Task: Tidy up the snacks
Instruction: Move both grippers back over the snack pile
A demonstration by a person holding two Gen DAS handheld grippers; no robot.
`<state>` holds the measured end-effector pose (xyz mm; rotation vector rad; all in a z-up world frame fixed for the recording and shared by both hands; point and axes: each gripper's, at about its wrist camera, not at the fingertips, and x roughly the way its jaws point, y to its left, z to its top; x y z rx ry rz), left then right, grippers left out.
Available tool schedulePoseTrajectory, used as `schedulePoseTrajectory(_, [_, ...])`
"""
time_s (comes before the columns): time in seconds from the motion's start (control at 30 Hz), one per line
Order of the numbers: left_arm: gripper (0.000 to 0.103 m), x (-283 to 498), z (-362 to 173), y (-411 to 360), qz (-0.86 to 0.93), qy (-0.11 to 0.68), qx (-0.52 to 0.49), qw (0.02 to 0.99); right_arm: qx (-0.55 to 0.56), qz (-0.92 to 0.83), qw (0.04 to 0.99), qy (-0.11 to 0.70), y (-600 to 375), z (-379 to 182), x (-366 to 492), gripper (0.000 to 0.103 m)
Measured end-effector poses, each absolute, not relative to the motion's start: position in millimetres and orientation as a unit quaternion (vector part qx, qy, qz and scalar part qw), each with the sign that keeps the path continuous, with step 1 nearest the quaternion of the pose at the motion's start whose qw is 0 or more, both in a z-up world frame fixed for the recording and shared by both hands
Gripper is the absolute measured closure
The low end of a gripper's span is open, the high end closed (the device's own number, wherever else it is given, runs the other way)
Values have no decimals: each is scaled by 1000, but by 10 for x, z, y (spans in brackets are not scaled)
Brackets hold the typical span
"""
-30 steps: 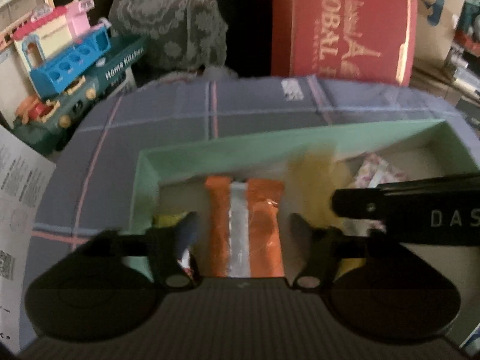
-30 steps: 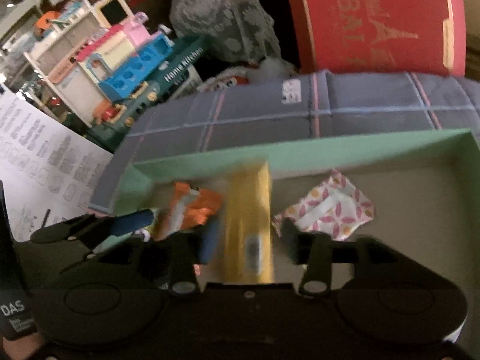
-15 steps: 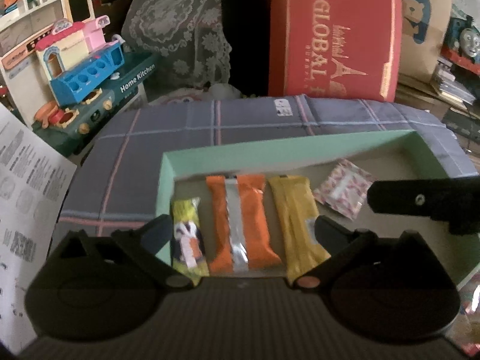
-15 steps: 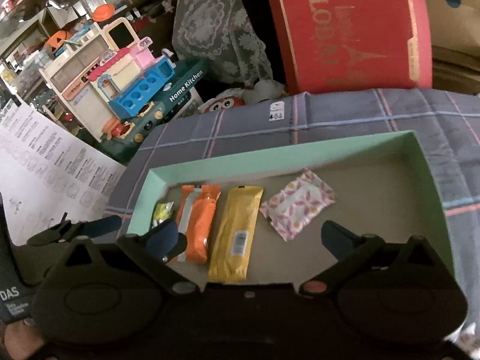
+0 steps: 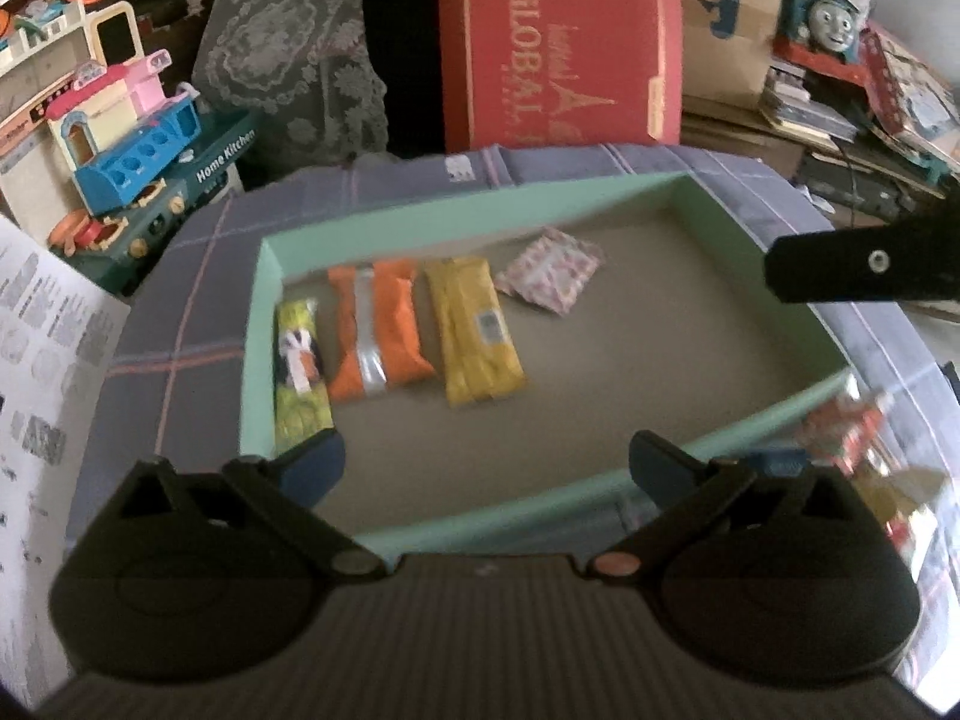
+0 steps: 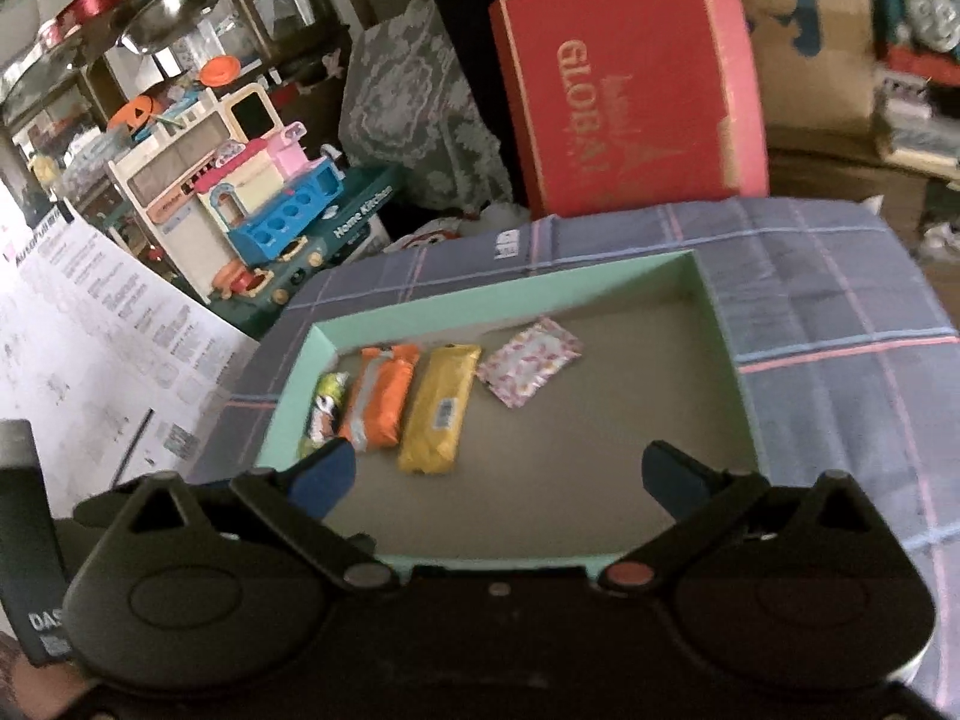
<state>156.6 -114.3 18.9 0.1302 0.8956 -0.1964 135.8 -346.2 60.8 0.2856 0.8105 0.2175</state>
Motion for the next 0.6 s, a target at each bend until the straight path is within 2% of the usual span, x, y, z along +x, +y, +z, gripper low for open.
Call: schedulePoseTrajectory(0.6, [0, 670, -206, -1010, -114, 483, 58, 866, 187, 139, 869, 436, -3674, 196, 388, 0])
